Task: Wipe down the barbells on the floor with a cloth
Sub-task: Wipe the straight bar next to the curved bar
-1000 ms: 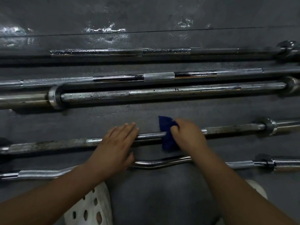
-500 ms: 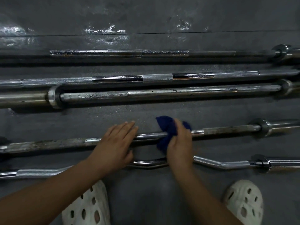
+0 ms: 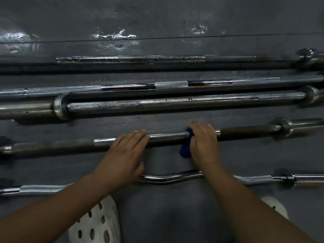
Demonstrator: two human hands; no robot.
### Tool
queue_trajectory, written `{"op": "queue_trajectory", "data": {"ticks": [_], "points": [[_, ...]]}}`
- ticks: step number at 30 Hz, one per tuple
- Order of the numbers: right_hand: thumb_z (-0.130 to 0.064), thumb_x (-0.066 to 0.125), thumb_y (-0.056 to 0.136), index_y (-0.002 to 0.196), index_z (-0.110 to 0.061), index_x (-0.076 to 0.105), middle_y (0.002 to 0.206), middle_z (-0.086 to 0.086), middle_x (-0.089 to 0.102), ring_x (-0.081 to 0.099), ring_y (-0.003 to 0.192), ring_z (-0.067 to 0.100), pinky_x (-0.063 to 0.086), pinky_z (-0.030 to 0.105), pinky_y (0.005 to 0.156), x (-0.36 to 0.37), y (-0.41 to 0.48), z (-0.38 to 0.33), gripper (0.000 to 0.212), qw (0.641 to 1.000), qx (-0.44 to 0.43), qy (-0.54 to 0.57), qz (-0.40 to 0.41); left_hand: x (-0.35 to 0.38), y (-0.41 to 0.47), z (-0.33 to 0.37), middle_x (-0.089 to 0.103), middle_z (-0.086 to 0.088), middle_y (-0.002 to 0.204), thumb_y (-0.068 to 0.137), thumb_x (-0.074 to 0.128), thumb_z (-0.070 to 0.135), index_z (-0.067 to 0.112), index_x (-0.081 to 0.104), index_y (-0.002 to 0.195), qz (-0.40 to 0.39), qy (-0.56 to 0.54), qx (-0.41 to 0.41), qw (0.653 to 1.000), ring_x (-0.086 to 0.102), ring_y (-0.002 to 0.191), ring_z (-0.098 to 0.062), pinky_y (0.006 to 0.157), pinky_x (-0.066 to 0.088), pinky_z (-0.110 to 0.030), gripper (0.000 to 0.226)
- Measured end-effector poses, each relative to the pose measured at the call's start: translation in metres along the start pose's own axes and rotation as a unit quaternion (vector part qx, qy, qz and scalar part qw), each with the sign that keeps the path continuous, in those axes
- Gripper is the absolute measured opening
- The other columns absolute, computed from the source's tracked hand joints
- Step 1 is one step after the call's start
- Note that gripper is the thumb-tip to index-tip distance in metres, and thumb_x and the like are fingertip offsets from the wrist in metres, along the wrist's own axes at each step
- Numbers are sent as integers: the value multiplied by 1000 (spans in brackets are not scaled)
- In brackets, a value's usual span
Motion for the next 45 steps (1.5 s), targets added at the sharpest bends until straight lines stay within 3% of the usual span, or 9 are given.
{"op": "queue_trajectory", "data": {"ticks": [5, 10, 14, 19, 23, 27, 32, 37, 45], "points": [[13, 48, 75, 118, -6, 65, 130, 11, 60, 42, 135, 32, 17, 46, 120, 15, 4, -14, 50, 985, 146, 57, 73, -2, 4, -12, 43, -10, 152, 76, 44, 42, 11, 46, 144, -1, 13, -23, 1000, 43, 137, -29, 112, 30, -45, 75], [-10, 43, 79, 125, -11, 64, 132, 8, 61, 49, 128, 27, 29, 43, 115, 21, 4, -23, 50, 994, -105, 12, 5, -1, 4, -15, 40, -9, 154, 77, 44, 43, 12, 43, 146, -3, 13, -13, 1000, 38, 139, -27, 113, 26, -44, 76], [9, 43, 79, 128, -5, 61, 140, 13, 54, 39, 138, 35, 24, 49, 118, 16, 0, 8, 54, 986, 145, 13, 81, 1, 2, -12, 41, -10, 154, 77, 45, 43, 11, 45, 145, 7, 18, -14, 1000, 37, 139, -27, 113, 23, -42, 75], [-7, 40, 81, 131, -9, 60, 137, 10, 58, 49, 131, 31, 27, 46, 116, 22, -2, -11, 54, 991, -135, -16, 9, -1, 2, -10, 43, -11, 153, 74, 44, 41, 10, 48, 143, -4, 14, -18, 1000, 40, 137, -29, 112, 25, -43, 76], [6, 43, 80, 131, -6, 59, 142, 13, 52, 39, 138, 36, 26, 50, 117, 15, -4, -7, 55, 992, 104, 5, 65, -2, 2, -12, 44, -11, 151, 76, 43, 41, 9, 48, 143, 1, 15, -14, 1000, 43, 136, -29, 112, 25, -42, 74], [-9, 38, 78, 131, -10, 60, 136, 9, 59, 51, 127, 30, 33, 44, 112, 22, -7, -22, 58, 986, -164, -18, -16, -3, 0, -9, 46, -12, 150, 75, 43, 42, 9, 49, 142, -2, 8, -17, 1000, 44, 134, -30, 111, 26, -43, 75], [10, 48, 79, 118, -2, 66, 120, 14, 65, 56, 116, 33, 38, 51, 109, -2, 0, 13, 44, 995, 73, 22, 69, -5, -2, -14, 47, -11, 149, 76, 43, 43, 9, 48, 143, 10, 11, -20, 1000, 44, 134, -28, 111, 25, -41, 74], [3, 53, 84, 132, -11, 59, 134, 10, 59, 51, 127, 28, 34, 44, 114, -20, -25, 33, 50, 997, -50, -37, -37, -3, -4, -16, 45, -11, 151, 76, 42, 44, 11, 45, 146, -15, 6, -28, 999, 45, 135, -29, 111, 37, -46, 78], [13, 47, 89, 139, -8, 53, 152, 3, 42, 20, 148, 23, 18, 38, 121, 8, -56, 5, 55, 986, 151, 55, 38, 5, -5, -11, 46, -13, 150, 73, 44, 42, 9, 48, 143, -22, 5, -25, 999, 47, 132, -30, 110, 28, -42, 78]]}}
Point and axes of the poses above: each hand's wrist, its own y-axis towards the middle knuckle, its own x-axis out of the palm, z = x × y, the point moved 2 cm from there along y, towards the middle knuckle
